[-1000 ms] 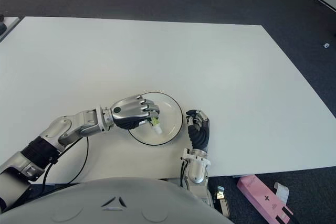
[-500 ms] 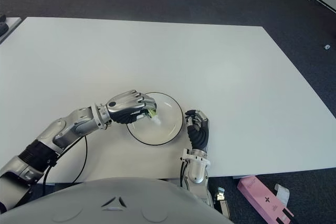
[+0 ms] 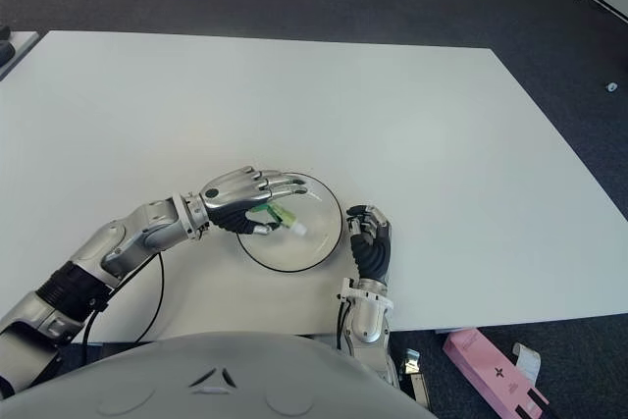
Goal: Put the toothpaste on the table into the plate.
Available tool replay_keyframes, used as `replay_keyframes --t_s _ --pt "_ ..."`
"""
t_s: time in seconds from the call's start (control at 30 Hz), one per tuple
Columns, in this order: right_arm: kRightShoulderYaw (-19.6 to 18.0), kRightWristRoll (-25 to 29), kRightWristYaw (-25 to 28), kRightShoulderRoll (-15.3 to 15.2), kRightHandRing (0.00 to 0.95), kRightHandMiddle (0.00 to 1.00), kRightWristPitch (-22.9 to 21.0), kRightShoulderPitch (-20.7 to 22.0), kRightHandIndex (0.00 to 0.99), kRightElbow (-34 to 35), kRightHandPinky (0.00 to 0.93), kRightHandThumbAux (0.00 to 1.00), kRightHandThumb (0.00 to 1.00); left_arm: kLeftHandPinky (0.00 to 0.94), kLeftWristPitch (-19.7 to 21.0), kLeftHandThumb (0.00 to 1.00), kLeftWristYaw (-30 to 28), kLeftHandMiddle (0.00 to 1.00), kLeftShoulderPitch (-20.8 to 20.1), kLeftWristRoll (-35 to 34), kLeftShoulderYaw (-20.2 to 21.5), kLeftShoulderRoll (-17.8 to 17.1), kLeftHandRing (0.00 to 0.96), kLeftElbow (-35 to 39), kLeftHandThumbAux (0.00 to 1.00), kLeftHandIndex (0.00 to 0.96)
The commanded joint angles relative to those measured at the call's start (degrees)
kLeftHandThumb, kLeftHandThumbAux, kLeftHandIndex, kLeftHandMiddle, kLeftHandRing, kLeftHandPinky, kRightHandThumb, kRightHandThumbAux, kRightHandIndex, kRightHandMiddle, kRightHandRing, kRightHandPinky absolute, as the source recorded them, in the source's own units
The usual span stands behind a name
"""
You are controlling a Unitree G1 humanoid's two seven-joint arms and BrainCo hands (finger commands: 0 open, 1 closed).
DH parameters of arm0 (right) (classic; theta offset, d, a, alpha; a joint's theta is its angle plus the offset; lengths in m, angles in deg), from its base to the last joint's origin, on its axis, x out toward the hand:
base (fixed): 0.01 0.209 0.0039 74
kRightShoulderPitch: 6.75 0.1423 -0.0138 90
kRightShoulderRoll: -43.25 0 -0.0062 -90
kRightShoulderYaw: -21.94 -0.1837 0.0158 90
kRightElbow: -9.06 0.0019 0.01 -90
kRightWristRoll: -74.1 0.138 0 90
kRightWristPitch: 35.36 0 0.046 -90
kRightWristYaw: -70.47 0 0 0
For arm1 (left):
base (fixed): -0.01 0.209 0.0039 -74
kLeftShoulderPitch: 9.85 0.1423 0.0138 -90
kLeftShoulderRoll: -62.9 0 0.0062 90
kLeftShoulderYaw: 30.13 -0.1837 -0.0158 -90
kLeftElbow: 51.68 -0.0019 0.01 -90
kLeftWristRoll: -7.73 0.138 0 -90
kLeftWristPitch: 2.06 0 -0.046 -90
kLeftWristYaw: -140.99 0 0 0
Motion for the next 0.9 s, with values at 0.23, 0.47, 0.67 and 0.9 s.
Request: replay_keyframes --t_s 0.23,0.47,0.67,0.9 --pt "-0.1 0.6 0.6 0.1 0.477 0.482 0.3 0.1 0.425 -1.1 0.466 0.728 0.701 0.0 2.0 0.142 -1.0 0.0 1.4 -1.5 1.1 0.4 0.0 1.6 0.475 0.0" --pt "-0.1 0.6 0.5 0.1 0.482 0.484 0.4 0.1 0.426 -1.2 0.478 0.728 0.703 0.0 3.4 0.156 -0.6 0.0 2.2 -2.6 1.9 1.0 0.0 2.4 0.444 0.0" --pt "-0.2 1.1 0.8 0.1 0.483 0.484 0.2 0.2 0.425 -1.2 0.473 0.728 0.703 0.0 3.6 0.165 0.4 0.0 2.6 -2.1 2.5 1.7 0.0 2.5 0.426 0.0" --pt "-0.3 1.1 0.9 0.0 0.481 0.483 0.3 0.3 0.426 -1.3 0.47 0.728 0.704 0.0 3.3 0.177 2.8 0.0 3.6 -3.2 4.0 2.7 0.0 2.5 0.419 0.0"
